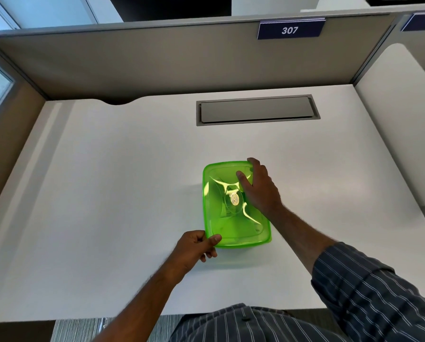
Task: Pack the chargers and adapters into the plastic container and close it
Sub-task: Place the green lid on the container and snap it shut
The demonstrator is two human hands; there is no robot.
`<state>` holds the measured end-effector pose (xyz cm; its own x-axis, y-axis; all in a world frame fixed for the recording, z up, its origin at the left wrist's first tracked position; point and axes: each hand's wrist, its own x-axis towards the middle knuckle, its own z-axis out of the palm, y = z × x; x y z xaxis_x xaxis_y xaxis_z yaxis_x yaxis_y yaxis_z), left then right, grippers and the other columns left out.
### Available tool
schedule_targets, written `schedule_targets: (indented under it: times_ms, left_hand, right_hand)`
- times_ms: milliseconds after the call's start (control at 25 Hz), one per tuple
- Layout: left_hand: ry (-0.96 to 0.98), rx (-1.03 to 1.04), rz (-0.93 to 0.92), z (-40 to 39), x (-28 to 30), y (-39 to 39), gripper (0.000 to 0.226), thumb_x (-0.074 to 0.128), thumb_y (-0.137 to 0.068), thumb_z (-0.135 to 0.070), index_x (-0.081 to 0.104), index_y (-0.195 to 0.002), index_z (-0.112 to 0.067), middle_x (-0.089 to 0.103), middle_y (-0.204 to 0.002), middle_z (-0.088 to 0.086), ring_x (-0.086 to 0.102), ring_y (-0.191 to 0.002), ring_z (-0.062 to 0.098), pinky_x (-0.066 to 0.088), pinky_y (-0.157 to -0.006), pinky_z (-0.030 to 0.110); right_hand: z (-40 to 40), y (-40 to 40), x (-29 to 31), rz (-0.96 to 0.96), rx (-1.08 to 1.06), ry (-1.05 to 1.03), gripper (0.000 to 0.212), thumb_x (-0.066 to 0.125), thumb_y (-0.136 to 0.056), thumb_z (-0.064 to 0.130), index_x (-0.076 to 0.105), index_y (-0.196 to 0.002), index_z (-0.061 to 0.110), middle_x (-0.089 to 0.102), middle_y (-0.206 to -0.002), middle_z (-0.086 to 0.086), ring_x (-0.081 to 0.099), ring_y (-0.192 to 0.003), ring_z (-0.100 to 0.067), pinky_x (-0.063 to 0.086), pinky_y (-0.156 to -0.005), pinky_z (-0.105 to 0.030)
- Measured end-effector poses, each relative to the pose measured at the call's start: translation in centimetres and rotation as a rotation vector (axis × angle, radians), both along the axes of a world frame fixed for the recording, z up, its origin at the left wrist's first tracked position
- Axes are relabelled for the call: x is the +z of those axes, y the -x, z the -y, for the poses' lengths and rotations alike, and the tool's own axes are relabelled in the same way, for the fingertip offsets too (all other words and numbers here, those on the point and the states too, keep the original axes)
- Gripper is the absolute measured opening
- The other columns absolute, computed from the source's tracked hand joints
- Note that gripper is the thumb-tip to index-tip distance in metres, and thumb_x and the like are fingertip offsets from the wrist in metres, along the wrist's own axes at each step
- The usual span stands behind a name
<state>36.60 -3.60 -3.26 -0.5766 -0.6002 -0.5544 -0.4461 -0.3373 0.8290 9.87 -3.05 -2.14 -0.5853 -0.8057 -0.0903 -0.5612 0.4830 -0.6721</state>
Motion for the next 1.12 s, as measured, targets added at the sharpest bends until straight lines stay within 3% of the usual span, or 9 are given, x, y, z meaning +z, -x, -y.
schedule_targets:
  times_ms: [120,240,360,440,520,640,720,960,1120]
  left_hand:
    - [0.032,-0.02,0.02,0.2,-0.1,0.0,0.048,0.079,-0.072,-0.062,0.066,-0.068,-0.015,0.078,-0.073,0.014,0.068,-0.065,0.016,0.05,-0.057,0.027]
    - [0.038,-0.036,0.026,0.2,0.0,-0.1,0.045,0.077,-0.074,-0.062,0.067,-0.064,-0.019,0.079,-0.073,0.012,0.067,-0.064,0.015,0.048,-0.057,0.027]
    - [0.051,-0.04,0.041,0.2,0.5,-0.1,0.064,0.075,-0.072,-0.064,0.068,-0.074,-0.001,0.079,-0.073,0.011,0.066,-0.063,0.013,0.047,-0.057,0.027]
    - [0.058,-0.051,0.045,0.2,0.6,0.0,0.071,0.075,-0.076,-0.06,0.064,-0.08,0.01,0.079,-0.073,0.011,0.066,-0.062,0.012,0.046,-0.057,0.028]
    - [0.053,-0.05,0.045,0.2,0.7,0.0,0.065,0.075,-0.081,-0.052,0.064,-0.081,0.012,0.079,-0.073,0.012,0.065,-0.062,0.012,0.045,-0.059,0.03]
    - [0.033,-0.037,0.044,0.2,1.0,0.0,0.067,0.076,-0.079,-0.053,0.062,-0.08,0.012,0.079,-0.072,0.012,0.065,-0.061,0.012,0.045,-0.058,0.028]
    - [0.032,-0.032,0.042,0.1,1.1,0.0,0.072,0.076,-0.076,-0.056,0.061,-0.081,0.014,0.078,-0.072,0.012,0.064,-0.061,0.012,0.045,-0.057,0.027]
    - [0.037,-0.033,0.026,0.0,1.3,0.1,0.076,0.075,-0.076,-0.054,0.06,-0.085,0.019,0.078,-0.072,0.013,0.064,-0.062,0.013,0.045,-0.056,0.026]
    - [0.039,-0.029,0.027,-0.1,1.3,0.1,0.077,0.075,-0.075,-0.054,0.059,-0.086,0.02,0.078,-0.073,0.014,0.064,-0.061,0.012,0.044,-0.056,0.025]
  right_hand:
    - [-0.1,0.5,-0.1,0.129,-0.04,0.03,0.058,0.049,-0.094,0.063,0.029,-0.142,0.038,0.056,-0.138,-0.006,0.062,-0.116,-0.028,0.046,-0.088,-0.038]
    - [-1.0,0.9,0.1,0.315,-0.047,0.066,0.058,0.057,-0.095,0.054,0.031,-0.141,0.031,0.062,-0.128,-0.005,0.063,-0.106,-0.021,0.044,-0.087,-0.032]
    - [-3.3,0.8,0.6,0.492,-0.016,0.054,0.047,0.063,-0.096,0.042,0.042,-0.133,0.023,0.063,-0.128,-0.002,0.067,-0.11,-0.021,0.055,-0.092,-0.04]
    - [-5.6,0.6,0.8,0.491,0.0,-0.041,0.042,0.065,-0.093,0.048,0.048,-0.12,0.02,0.065,-0.124,-0.004,0.07,-0.101,-0.021,0.057,-0.089,-0.048]
    - [-8.0,0.6,1.1,0.434,0.016,-0.149,0.051,0.065,-0.086,0.063,0.052,-0.107,0.018,0.067,-0.109,-0.005,0.069,-0.092,-0.023,0.057,-0.085,-0.05]
    - [-11.3,0.3,1.6,0.439,0.061,-0.286,0.076,0.057,-0.071,0.087,0.055,-0.091,0.013,0.072,-0.085,-0.009,0.07,-0.07,-0.016,0.058,-0.069,-0.042]
    - [-12.7,0.0,1.6,0.505,0.112,-0.34,0.082,0.055,-0.068,0.091,0.059,-0.084,0.011,0.075,-0.073,-0.007,0.074,-0.066,-0.017,0.057,-0.063,-0.036]
    - [-14.4,-1.6,0.5,0.746,0.013,-0.192,0.063,0.075,-0.07,0.071,0.059,-0.07,0.01,0.065,-0.056,-0.012,0.074,-0.061,-0.031,0.06,-0.059,-0.036]
    - [-14.5,-2.2,0.8,0.772,-0.036,-0.108,0.057,0.076,-0.074,0.06,0.06,-0.072,0.006,0.058,-0.058,-0.014,0.071,-0.057,-0.029,0.059,-0.056,-0.033]
